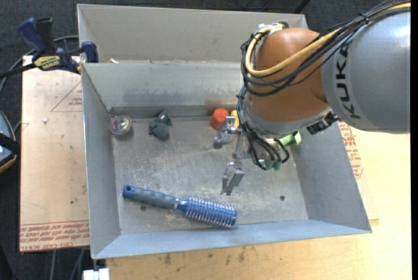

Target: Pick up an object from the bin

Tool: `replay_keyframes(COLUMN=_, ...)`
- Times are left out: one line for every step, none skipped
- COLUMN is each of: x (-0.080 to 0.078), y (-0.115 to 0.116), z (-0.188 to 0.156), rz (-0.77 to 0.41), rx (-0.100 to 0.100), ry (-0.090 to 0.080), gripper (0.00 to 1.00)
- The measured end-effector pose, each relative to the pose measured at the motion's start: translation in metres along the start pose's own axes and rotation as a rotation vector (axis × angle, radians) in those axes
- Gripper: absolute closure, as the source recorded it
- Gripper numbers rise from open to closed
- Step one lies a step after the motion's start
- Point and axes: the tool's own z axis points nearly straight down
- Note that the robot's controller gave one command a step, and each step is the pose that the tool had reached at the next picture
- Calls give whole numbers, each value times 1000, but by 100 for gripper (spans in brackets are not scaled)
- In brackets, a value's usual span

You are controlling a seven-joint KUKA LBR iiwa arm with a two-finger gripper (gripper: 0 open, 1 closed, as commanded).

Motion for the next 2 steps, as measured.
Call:
replay_keyframes(x=19, y=20, z=140, rz=-10, rx=-2, ry=-14, gripper=0)
replay_keyframes(x=38, y=69, z=110, rz=-225, rx=-2, ry=-13, gripper=0)
